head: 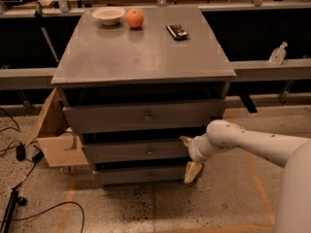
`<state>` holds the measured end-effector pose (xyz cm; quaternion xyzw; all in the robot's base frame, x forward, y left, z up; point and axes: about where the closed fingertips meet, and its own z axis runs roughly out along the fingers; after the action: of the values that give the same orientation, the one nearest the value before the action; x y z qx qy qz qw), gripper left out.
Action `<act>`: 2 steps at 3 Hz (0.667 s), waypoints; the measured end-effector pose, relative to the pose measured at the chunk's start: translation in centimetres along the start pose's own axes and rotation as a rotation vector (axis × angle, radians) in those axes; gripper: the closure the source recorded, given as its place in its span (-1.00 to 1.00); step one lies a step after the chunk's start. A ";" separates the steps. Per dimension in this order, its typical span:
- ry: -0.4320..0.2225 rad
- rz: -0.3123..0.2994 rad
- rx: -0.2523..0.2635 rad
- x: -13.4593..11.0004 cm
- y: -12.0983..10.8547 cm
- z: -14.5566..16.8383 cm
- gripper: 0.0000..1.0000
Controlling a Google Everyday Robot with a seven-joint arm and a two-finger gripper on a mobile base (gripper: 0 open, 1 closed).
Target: Open middle drawer
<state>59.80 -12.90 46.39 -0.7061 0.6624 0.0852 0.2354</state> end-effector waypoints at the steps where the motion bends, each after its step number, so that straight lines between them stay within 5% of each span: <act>1: 0.014 -0.018 0.024 0.9 -1.3 1.5 -1.00; 2: 0.018 -0.042 0.025 1.8 -2.6 3.4 -1.00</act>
Offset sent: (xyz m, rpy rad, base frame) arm 0.0587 -0.0027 -0.0497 -0.0340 -0.0647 0.0414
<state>63.14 -12.96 43.23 -0.7175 0.6506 0.0655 0.2400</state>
